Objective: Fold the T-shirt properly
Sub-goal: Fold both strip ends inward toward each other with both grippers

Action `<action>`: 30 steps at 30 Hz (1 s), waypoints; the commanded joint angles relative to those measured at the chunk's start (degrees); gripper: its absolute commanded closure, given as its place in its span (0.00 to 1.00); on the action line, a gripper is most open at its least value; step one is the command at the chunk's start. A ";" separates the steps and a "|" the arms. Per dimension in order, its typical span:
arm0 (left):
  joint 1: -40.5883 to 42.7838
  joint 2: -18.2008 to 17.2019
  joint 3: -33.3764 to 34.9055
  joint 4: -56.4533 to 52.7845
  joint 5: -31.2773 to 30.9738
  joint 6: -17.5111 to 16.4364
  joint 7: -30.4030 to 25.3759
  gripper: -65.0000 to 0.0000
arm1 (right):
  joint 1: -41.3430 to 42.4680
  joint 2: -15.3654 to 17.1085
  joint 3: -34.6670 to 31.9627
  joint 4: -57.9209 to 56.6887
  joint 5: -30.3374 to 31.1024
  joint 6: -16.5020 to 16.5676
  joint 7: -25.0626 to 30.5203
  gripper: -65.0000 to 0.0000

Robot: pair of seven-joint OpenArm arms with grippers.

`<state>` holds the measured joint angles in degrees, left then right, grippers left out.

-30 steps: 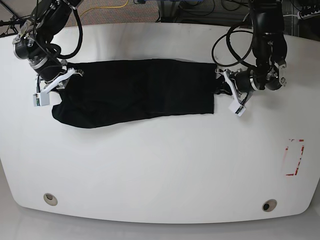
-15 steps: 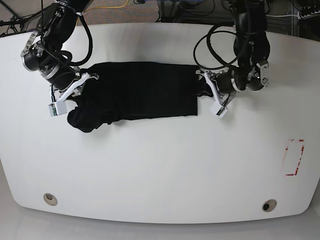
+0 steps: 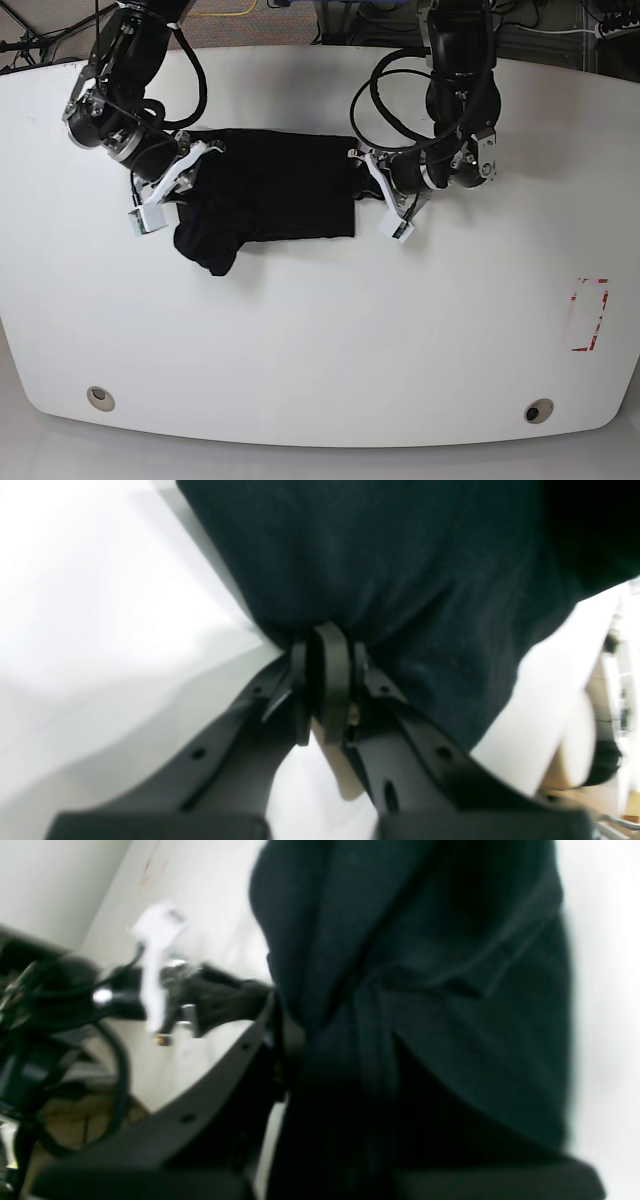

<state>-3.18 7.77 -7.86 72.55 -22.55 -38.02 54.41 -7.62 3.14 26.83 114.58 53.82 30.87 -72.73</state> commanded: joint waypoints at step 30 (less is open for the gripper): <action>-0.03 1.23 0.34 -2.80 8.61 2.64 7.43 0.94 | 1.16 -5.55 -8.41 0.71 -13.34 0.03 4.11 0.99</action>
<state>-4.29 9.17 -7.70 70.91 -22.28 -38.02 54.98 -7.20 -1.98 18.61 114.41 39.29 30.85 -70.28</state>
